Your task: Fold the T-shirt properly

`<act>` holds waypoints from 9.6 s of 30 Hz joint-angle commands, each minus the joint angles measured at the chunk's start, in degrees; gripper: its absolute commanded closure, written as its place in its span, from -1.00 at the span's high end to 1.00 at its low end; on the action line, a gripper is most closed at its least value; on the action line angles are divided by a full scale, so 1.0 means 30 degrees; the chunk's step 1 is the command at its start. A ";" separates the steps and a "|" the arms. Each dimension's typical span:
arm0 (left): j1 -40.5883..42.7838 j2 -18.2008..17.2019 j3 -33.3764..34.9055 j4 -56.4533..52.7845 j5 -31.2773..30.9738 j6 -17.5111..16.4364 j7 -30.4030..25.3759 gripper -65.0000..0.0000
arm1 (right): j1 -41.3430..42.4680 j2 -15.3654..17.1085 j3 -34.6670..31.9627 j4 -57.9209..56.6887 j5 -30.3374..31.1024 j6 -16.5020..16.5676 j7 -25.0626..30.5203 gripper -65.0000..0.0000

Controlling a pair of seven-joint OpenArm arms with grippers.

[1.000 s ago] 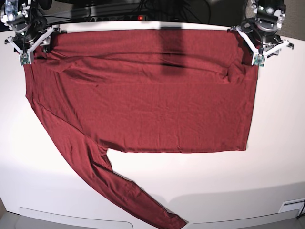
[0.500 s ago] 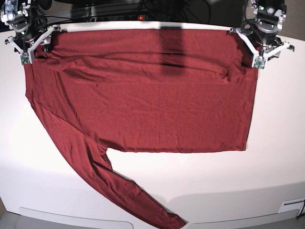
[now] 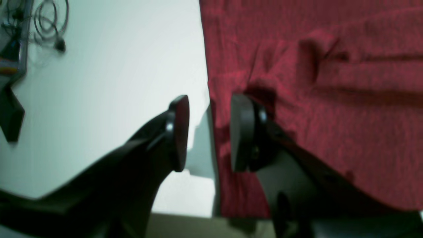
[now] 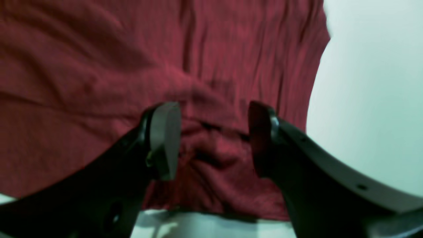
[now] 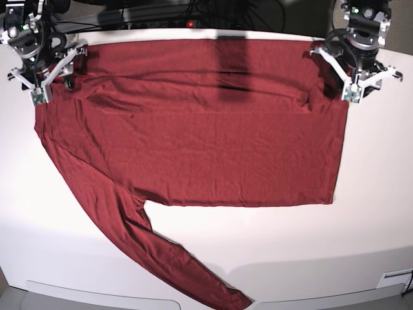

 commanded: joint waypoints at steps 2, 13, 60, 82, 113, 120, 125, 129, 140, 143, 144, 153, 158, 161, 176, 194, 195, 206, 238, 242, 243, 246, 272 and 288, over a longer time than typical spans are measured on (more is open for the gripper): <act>0.0007 -0.0095 -0.0058 0.0401 0.0226 0.0226 -0.1326 -0.38 | 0.0044 0.0262 0.0124 0.1027 0.0175 -0.0066 0.0678 -0.03; 0.0058 0.1894 -0.0051 0.0408 0.2273 0.0211 -0.2229 -0.38 | 0.0495 -0.0801 0.0124 0.1676 -0.0124 -0.0058 0.1231 -0.03; -0.2616 0.2157 -0.0051 0.0401 0.2208 0.0204 -0.5807 0.40 | 0.7184 -0.4284 0.0117 0.1676 0.5173 0.0146 -0.0313 0.46; -1.0185 0.2157 -0.0051 0.0401 0.0852 -0.0867 -0.3155 0.40 | 1.4069 -0.4284 -0.2178 0.1676 0.5166 0.0146 -0.0444 0.46; -1.4353 0.3045 -0.0051 0.0401 0.0707 -0.2025 -0.0568 0.40 | 1.9467 -0.4277 -0.5406 0.1617 0.4962 0.0146 -0.3206 0.46; -1.4994 0.3096 -0.0044 0.0342 0.0452 -0.3198 -0.0707 0.40 | 1.9467 -0.4284 -0.5406 0.1617 0.3818 0.0146 -0.3337 0.46; -1.6254 0.3096 -0.0036 -0.0976 -0.0867 -0.3767 -0.0925 0.40 | 1.9584 -0.4277 -0.5406 0.0933 0.3009 0.0138 -0.3191 0.46; -1.7821 0.3096 -0.0036 -0.3832 -0.0882 -0.3978 -0.1093 0.40 | 2.0371 -0.4277 -0.5406 -0.1457 0.2929 0.0146 -0.3198 0.46; -2.3401 0.2929 -0.0022 -1.5526 -0.1800 -0.6572 -0.1406 0.39 | 2.6476 -0.4218 -0.6353 -1.1125 0.2922 0.0729 -0.6142 0.46; -2.5128 0.2776 -0.0022 -1.9438 -0.1807 -0.7235 -0.1421 0.39 | 2.7802 -0.4226 -0.7905 -1.3289 0.2237 0.1020 -0.6776 0.46; -2.5638 0.2681 -0.0022 -2.0648 -0.1807 -0.7308 -0.1392 0.39 | 2.8093 -0.4233 -0.8524 -1.3865 0.1836 0.0998 -0.6805 0.46; -2.7190 0.1712 -0.0022 -2.8494 -0.4313 -1.0112 -0.1377 0.39 | 2.8144 -0.4284 -1.2087 -1.4542 0.2091 0.0918 -0.8145 0.46; -2.7197 0.1727 -0.0022 -3.0673 -0.5020 -1.0105 -0.1428 0.39 | 2.8137 -0.4277 -1.2080 -1.4542 0.3359 0.0918 -0.9085 0.46; -2.7197 0.1734 -0.0022 -3.1561 -0.6018 -1.0105 -0.1494 0.39 | 2.8130 -0.4277 -1.2080 -1.4542 0.3738 0.0925 -0.9573 0.46; -2.5624 0.2178 -0.0022 -3.2895 -0.8663 -1.0112 -0.0481 0.39 | 2.7707 -0.4269 -1.2080 -1.4542 0.4167 0.0947 -0.9981 0.46; -2.5711 0.3840 -0.0022 -3.2458 -0.7781 -1.0112 0.1384 0.39 | 2.7715 -0.4218 -1.2080 -1.4542 0.4095 0.0940 -0.9945 0.46; -2.5711 0.3840 -0.0022 -3.2458 -0.7781 -1.0112 0.1683 0.39 | 2.7715 -0.4218 -1.2080 -1.4542 0.4095 0.0940 -1.0047 0.46; -2.5711 0.3840 -0.0022 -3.2450 -0.7796 -1.0112 0.2849 -0.47 | 2.7715 -0.4218 -1.1941 -1.4542 0.4109 0.0925 -1.2225 0.46; -2.5704 0.3847 -0.0022 -3.1999 -0.7803 -1.0112 0.2084 -1.00 | 2.5959 -0.4218 -0.8779 -1.9307 -0.1005 0.0918 -0.6812 0.46; -2.5704 0.3847 -0.0022 -3.1999 -0.7803 -1.0112 0.2091 -1.00 | 2.5900 -0.4226 -0.8779 -1.9591 -0.1530 0.0933 -0.6033 0.46; -2.5704 0.3840 -0.0022 -3.1999 -0.7803 -1.0112 0.2091 -1.00 | 2.5842 -0.4226 -0.8779 -1.9598 -0.1647 0.0933 -0.5887 0.46; -2.5704 0.3847 -0.0022 -3.1999 -0.7803 -1.0105 0.2091 -1.00 | 2.5587 -0.4226 -0.8779 -1.9598 -0.2127 0.0954 -0.5158 0.46; -2.5704 0.3847 -0.0022 -3.1991 -0.7803 -1.0112 0.2164 -1.00 | 2.1405 -0.4146 -0.8772 -1.9686 -0.4000 0.1333 0.1384 0.44; -2.5704 0.3832 -0.0022 -3.1285 -0.7788 -1.0112 0.2055 -1.00 | 2.1376 -0.3825 -0.8772 -1.9577 -0.3854 0.0699 0.1100 -1.00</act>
